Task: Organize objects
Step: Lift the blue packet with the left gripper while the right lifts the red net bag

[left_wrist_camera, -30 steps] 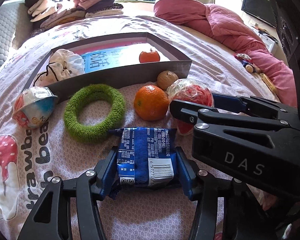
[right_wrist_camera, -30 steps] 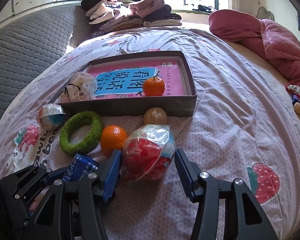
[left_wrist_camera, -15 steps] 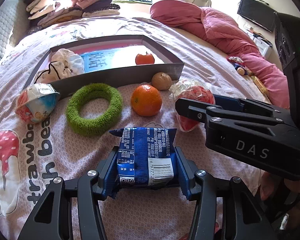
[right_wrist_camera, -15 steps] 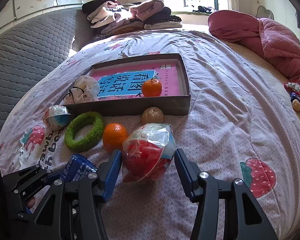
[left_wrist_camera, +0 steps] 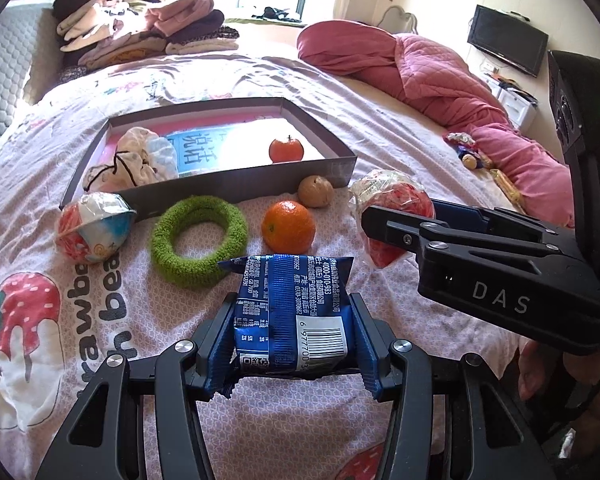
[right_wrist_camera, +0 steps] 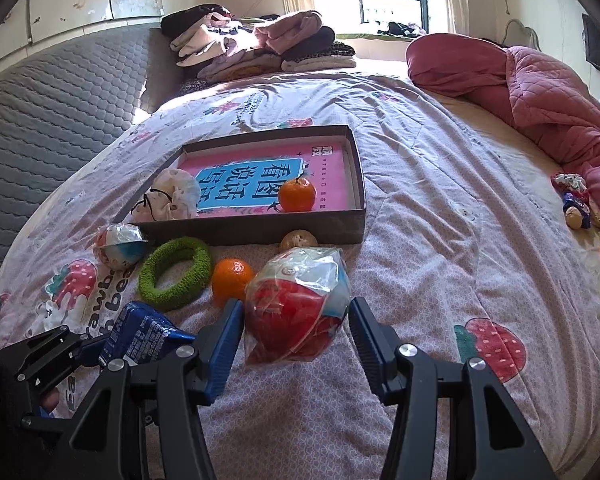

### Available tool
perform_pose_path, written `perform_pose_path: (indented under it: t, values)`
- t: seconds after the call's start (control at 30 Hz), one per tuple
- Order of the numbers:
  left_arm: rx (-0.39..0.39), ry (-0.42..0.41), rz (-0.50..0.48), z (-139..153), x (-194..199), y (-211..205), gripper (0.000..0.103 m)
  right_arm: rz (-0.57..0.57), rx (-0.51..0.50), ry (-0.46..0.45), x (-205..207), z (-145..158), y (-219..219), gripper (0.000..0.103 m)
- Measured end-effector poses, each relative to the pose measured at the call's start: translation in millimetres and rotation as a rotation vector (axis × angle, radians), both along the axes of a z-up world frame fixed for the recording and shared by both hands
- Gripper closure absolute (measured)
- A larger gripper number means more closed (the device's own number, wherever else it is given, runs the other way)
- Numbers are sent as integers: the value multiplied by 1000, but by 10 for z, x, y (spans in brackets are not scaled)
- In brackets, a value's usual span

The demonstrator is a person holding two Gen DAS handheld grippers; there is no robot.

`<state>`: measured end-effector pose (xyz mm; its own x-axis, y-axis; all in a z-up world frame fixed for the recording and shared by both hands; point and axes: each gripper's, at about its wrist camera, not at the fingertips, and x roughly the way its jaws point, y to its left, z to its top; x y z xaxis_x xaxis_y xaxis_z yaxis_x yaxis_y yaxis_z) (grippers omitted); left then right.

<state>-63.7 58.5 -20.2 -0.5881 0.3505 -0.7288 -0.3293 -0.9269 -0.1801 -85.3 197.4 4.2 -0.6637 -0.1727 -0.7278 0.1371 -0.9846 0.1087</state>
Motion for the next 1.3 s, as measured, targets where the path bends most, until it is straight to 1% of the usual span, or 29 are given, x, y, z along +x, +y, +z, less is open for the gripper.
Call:
perform_pose_path:
  t: [0.17, 0.53, 0.83, 1.03, 1.3]
  values:
    - [16, 28, 5, 104, 35, -58, 49, 3, 13, 20, 46, 100, -55, 49]
    - [36, 48, 27, 239, 43, -176, 49, 3, 31, 53, 130, 268, -127, 49]
    - [45, 70, 66, 345, -7, -316, 49, 17, 32, 85, 197, 387, -197, 49]
    - [54, 72, 78, 366, -29, -380, 49, 25, 5, 92, 218, 432, -200, 49]
    - [56, 84, 92, 406, -54, -437, 49, 27, 12, 112, 233, 482, -214, 49]
